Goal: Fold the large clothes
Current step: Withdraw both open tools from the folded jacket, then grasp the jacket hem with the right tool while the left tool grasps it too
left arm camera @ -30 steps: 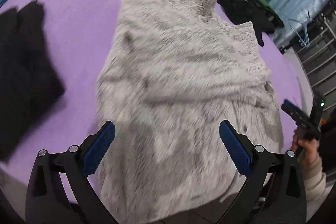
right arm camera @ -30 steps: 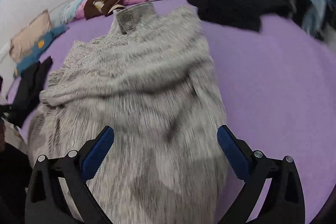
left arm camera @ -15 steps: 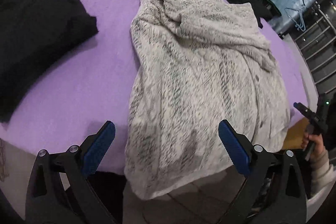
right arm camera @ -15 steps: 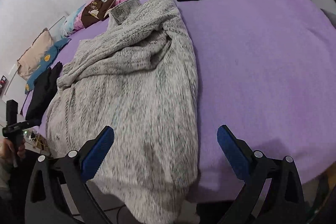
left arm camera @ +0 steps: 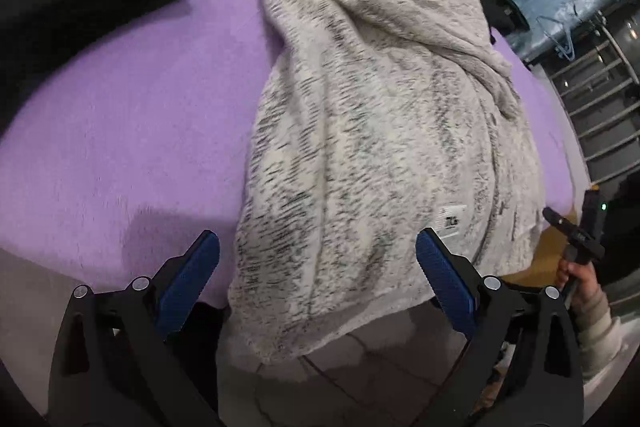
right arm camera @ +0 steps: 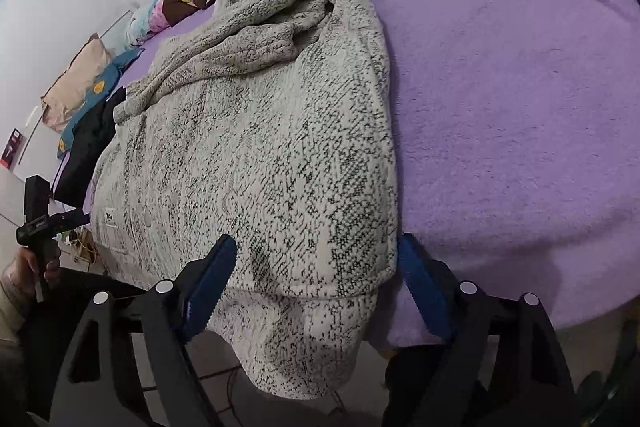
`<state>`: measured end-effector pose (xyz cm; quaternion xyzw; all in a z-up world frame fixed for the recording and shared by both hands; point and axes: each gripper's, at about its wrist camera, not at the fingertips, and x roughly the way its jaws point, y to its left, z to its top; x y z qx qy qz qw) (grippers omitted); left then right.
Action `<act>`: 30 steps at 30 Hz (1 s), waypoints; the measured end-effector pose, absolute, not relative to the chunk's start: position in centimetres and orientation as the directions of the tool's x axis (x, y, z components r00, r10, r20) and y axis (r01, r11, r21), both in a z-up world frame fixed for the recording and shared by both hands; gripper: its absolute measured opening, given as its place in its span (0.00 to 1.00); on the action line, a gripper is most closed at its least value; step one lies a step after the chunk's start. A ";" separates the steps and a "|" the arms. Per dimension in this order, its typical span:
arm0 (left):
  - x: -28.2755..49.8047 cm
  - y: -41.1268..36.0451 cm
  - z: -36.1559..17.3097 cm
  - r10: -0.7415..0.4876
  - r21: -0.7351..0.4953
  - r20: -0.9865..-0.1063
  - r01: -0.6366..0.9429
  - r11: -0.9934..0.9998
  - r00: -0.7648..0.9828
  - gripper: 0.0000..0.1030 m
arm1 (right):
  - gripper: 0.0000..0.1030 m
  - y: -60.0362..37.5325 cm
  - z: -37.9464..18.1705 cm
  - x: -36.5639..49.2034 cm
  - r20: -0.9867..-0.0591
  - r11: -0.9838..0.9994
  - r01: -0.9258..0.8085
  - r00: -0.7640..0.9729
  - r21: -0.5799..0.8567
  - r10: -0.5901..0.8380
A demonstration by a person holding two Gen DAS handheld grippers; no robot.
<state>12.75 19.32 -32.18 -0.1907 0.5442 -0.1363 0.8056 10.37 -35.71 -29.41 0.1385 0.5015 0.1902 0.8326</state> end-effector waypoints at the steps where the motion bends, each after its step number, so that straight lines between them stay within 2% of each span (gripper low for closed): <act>1: 12.8 19.6 -32.5 -0.439 -0.470 -0.818 0.008 0.883 0.373 0.91 | 0.79 -35.6 -29.5 10.3 -0.785 0.892 -0.178 0.425 0.416 0.451; 6: 12.8 20.1 -34.4 -0.427 -0.460 -0.841 -0.024 0.887 0.333 0.91 | 0.79 -35.0 -30.5 10.7 -0.796 0.887 -0.160 0.394 0.433 0.460; 17: 13.0 18.2 -35.5 -0.423 -0.435 -0.845 0.040 0.899 0.326 0.92 | 0.76 -34.7 -31.0 10.4 -0.788 0.872 -0.154 0.378 0.465 0.487; 21: 13.0 18.2 -35.6 -0.418 -0.430 -0.843 0.045 0.902 0.338 0.92 | 0.64 -34.3 -31.0 10.3 -0.792 0.877 -0.162 0.378 0.453 0.479; 22: 12.9 18.1 -35.5 -0.415 -0.424 -0.844 0.051 0.904 0.341 0.91 | 0.57 -34.1 -30.9 10.2 -0.793 0.877 -0.169 0.378 0.449 0.479; 25: 12.7 17.9 -35.2 -0.409 -0.415 -0.845 0.059 0.908 0.346 0.86 | 0.51 -33.5 -30.6 10.1 -0.797 0.882 -0.184 0.379 0.434 0.471; 27: 12.6 17.8 -35.0 -0.423 -0.426 -0.838 0.072 0.902 0.346 0.76 | 0.48 -33.4 -30.5 10.0 -0.794 0.879 -0.182 0.378 0.440 0.476; 30: 12.7 17.5 -34.9 -0.448 -0.453 -0.828 0.071 0.889 0.336 0.70 | 0.46 -33.3 -30.3 10.0 -0.789 0.874 -0.182 0.377 0.450 0.485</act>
